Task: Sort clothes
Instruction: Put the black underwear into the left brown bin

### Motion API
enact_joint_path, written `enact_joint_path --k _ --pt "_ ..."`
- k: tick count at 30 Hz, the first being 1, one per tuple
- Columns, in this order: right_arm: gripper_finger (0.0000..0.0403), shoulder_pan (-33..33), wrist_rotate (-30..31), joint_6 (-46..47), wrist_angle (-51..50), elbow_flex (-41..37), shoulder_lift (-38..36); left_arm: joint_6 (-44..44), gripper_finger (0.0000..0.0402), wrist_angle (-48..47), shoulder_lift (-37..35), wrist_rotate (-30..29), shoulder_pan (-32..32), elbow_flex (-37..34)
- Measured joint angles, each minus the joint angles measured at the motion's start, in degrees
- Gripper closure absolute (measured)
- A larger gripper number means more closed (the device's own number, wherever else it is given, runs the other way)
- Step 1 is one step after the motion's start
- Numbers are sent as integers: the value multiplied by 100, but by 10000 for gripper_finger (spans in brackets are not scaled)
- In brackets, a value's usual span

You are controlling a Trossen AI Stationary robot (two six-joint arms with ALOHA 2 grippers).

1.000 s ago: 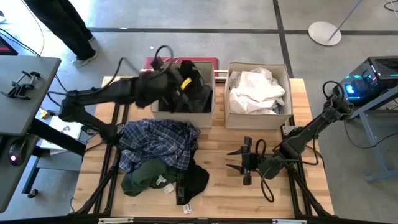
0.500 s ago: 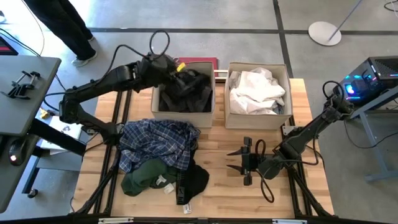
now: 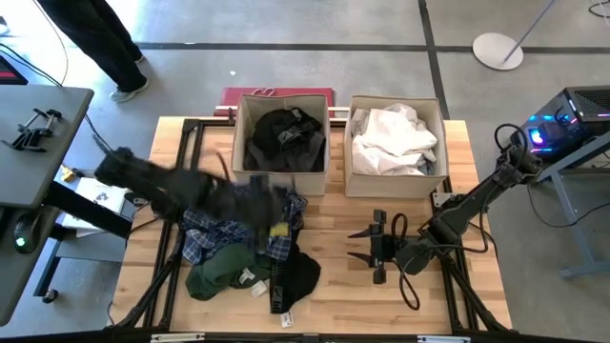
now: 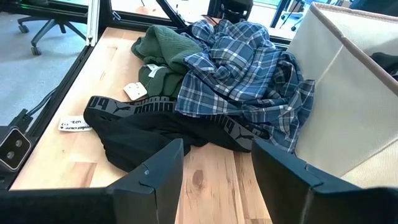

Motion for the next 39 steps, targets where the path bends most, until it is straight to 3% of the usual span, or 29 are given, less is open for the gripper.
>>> enact_joint_path --k 4,9,15,24,29,33,39 --pt "224 1 2 -1 0 0 0 -355 270 261 700 -275 -778 3" --pt "224 0 2 -44 1 0 0 -929 270 1198 1852 -572 -1191 3" --pt "224 2 2 -61 2 0 0 -1011 251 2066 2961 753 -1004 1" --pt "224 2 -24 -61 0 0 0 -1038 196 1554 3581 893 -583 1" --pt "224 2 -28 0 0 0 0 -1162 191 1310 3877 1110 -403 27" --pt "224 4 -35 10 0 0 0 -1080 228 1308 4093 1136 -385 40" --pt "224 4 -39 17 -2 0 0 -959 374 1181 3875 1085 -365 17"
